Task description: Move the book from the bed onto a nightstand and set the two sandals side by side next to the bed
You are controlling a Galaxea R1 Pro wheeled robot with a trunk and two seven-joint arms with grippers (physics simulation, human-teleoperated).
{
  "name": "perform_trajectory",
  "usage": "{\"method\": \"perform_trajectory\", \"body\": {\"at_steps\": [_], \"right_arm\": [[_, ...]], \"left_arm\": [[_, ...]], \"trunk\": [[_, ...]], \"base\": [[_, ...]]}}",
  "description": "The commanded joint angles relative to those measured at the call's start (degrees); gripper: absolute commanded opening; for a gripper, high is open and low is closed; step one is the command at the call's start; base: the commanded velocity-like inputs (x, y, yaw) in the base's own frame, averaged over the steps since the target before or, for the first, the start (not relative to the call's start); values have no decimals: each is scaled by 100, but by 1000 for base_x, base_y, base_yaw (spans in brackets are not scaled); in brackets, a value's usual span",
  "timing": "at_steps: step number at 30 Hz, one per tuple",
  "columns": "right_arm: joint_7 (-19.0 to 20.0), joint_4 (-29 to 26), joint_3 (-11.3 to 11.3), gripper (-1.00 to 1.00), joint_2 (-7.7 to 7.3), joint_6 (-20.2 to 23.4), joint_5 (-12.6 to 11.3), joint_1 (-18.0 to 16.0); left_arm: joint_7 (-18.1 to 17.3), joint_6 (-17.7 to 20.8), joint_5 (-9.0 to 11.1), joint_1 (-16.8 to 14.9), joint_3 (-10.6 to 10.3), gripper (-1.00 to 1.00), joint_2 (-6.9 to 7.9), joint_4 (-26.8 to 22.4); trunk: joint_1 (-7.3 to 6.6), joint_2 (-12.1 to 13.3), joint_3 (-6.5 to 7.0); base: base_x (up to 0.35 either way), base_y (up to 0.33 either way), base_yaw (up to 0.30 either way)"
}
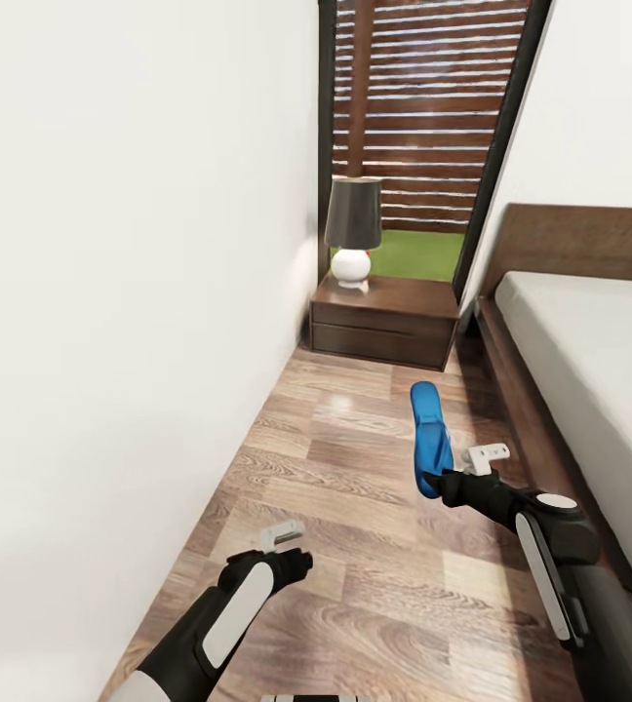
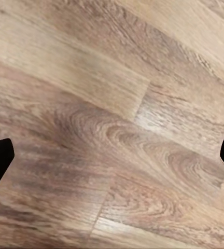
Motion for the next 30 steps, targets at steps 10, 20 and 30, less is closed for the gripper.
{"method": "perform_trajectory", "body": {"at_steps": [10,20,30], "right_arm": [[48,-5,84,-100,-2,31,11,-2],[60,-13,276,-100,-30,68,17,5],[72,-13,264,-100,-39,94,18,3]], "left_arm": [[50,-112,63,-5,-16,100,-5,28],[48,-136,80,1,-19,100,-18,35],[41,-159,68,11,-88,100,6,55]], "trunk": [[-27,12,217],[-42,20,350],[-42,20,350]], "base": [[0,0,0],[0,0,0],[-205,0,0]]}}
